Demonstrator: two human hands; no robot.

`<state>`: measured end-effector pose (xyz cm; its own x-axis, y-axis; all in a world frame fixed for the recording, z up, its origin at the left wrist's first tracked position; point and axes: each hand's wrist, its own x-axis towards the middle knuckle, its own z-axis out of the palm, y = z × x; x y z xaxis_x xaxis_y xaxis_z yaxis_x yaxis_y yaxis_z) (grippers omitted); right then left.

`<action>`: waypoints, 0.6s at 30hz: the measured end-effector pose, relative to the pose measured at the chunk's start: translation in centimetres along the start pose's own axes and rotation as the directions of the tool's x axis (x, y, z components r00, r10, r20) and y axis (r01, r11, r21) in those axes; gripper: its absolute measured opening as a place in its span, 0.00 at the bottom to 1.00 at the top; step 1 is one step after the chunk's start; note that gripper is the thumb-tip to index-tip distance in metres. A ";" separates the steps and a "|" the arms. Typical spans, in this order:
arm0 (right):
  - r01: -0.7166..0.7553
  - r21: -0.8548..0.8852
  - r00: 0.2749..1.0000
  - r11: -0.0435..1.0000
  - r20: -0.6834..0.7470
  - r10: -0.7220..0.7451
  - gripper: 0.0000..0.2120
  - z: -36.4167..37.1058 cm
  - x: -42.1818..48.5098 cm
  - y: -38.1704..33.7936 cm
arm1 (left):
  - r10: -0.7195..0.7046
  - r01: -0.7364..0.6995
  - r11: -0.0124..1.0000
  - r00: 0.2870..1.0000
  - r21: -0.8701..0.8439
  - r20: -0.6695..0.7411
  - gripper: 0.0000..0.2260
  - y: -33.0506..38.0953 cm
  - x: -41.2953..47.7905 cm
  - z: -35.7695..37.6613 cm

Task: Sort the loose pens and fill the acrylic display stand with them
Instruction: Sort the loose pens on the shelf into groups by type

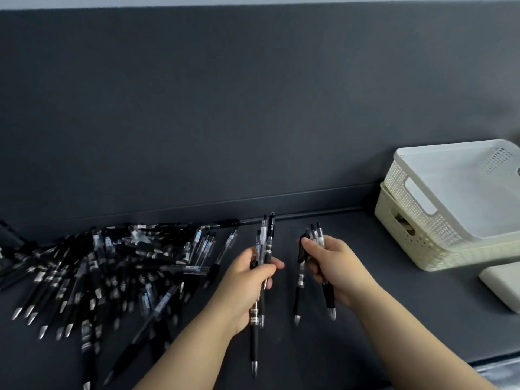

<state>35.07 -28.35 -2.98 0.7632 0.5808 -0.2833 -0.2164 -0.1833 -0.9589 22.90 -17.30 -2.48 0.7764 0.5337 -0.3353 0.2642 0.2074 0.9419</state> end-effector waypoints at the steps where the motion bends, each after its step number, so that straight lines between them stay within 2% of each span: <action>1: -0.001 -0.061 1.000 0.998 -0.012 0.000 0.08 -0.6 0.6 0.0 | -0.017 0.017 1.000 1.000 -0.010 -0.009 0.09 0.1 0.2 0.2; 4: -0.013 -0.213 1.000 0.977 -0.025 0.008 0.12 -1.3 2.3 0.0 | -0.054 0.055 0.998 0.998 0.044 -0.016 0.09 -0.1 0.9 1.0; 7: -0.018 -0.342 0.999 0.940 -0.043 0.004 0.12 -0.6 3.9 -0.4 | -0.045 0.047 0.959 0.999 0.281 -0.016 0.07 -0.7 1.5 1.4; 10: -0.010 -0.469 0.998 0.883 -0.053 -0.017 0.13 0.1 4.9 -0.5 | 0.003 -0.006 0.819 1.000 0.573 0.006 0.07 -0.8 2.1 1.6; 12: -0.007 -0.540 0.999 0.842 -0.047 -0.022 0.12 0.3 5.0 -0.4 | 0.015 -0.015 0.717 1.000 0.697 0.006 0.09 -0.7 2.2 1.5; 14: 0.000 -0.622 0.998 0.783 -0.043 -0.034 0.12 0.3 4.8 -0.3 | 0.006 -0.012 0.696 1.000 0.718 0.011 0.09 -0.6 2.3 1.2; 18: 0.061 -0.709 0.997 0.703 0.008 -0.078 0.15 1.2 3.8 0.1 | -0.055 0.064 0.845 0.998 0.531 -0.033 0.08 -0.5 2.3 0.6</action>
<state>37.28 -25.21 -4.13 0.7726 0.5999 -0.2078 0.3260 -0.6557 -0.6810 24.85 -16.64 -3.75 0.7414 0.5481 -0.3871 0.5768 -0.2258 0.7850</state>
